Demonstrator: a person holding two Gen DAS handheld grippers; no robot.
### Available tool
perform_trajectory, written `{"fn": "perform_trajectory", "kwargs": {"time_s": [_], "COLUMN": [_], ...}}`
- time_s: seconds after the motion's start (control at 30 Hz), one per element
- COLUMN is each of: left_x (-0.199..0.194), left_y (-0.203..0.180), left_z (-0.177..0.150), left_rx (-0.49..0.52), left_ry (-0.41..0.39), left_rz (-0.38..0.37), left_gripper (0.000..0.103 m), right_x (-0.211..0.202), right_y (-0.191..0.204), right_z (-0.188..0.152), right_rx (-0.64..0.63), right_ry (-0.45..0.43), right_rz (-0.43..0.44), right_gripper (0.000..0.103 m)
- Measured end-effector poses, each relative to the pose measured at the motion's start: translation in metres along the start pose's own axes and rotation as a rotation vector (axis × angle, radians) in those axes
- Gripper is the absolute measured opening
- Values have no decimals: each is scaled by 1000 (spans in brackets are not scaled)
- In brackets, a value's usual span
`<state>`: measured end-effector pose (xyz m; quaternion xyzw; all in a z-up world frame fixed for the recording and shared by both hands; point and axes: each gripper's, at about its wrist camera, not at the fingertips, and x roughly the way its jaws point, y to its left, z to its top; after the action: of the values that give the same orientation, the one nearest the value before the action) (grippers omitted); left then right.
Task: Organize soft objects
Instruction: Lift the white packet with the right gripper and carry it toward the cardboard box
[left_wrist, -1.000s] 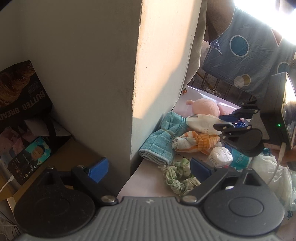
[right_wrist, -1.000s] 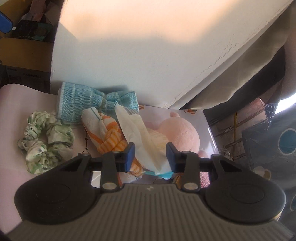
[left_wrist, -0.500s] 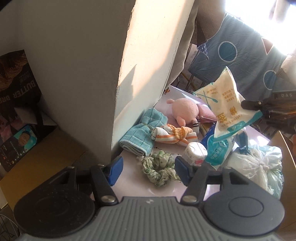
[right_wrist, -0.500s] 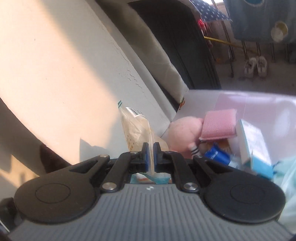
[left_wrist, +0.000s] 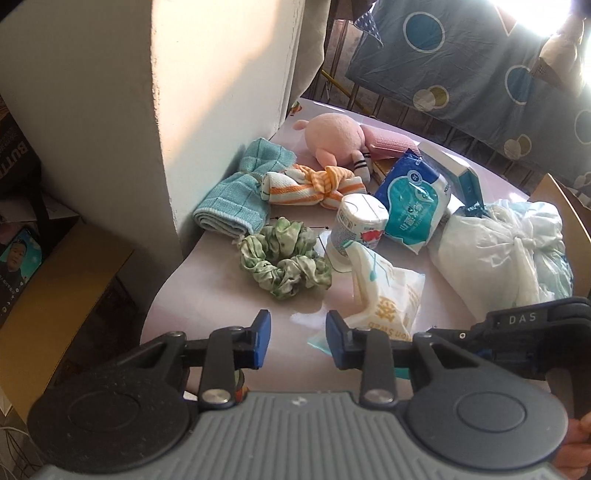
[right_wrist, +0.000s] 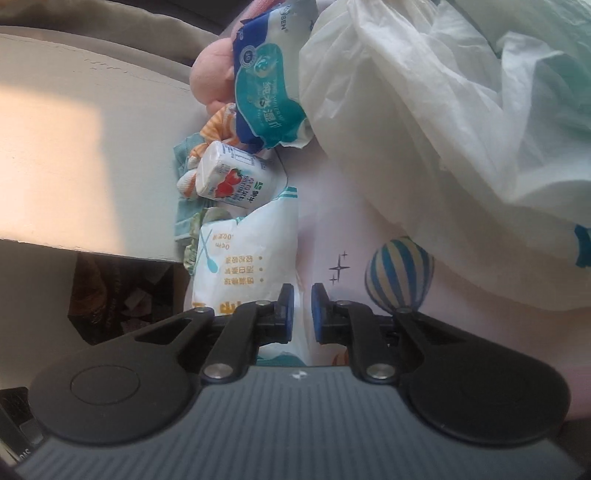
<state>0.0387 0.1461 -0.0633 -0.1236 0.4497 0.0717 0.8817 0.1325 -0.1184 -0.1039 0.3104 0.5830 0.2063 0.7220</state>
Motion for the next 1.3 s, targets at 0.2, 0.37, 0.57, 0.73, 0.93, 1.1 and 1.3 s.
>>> {"fn": "perform_trajectory", "kwargs": {"time_s": [0.2, 0.37, 0.57, 0.73, 0.93, 1.1, 1.3], "left_x": [18, 39, 70, 73, 75, 73, 75], "left_y": [-24, -37, -36, -21, -9, -3, 3], "left_z": [15, 21, 15, 14, 17, 20, 19], "left_rx": [36, 83, 82, 22, -48, -89, -129], "left_ry": [-13, 13, 134, 161, 197, 209, 230], "left_rz": [-18, 16, 8, -30, -75, -122, -192], "left_gripper": [33, 34, 33, 33, 34, 35, 37], "right_x": [-15, -14, -17, -16, 8, 24, 24], "right_y": [-1, -7, 10, 29, 39, 37, 30], "right_z": [-2, 1, 2, 8, 22, 25, 28], "right_rx": [-46, -53, -129, -201, -216, -201, -178], "right_ry": [-55, -67, -108, -135, -105, -67, -56], "right_rz": [-19, -14, -10, -18, -38, -27, -2], "right_gripper": [11, 11, 11, 12, 32, 40, 41]}}
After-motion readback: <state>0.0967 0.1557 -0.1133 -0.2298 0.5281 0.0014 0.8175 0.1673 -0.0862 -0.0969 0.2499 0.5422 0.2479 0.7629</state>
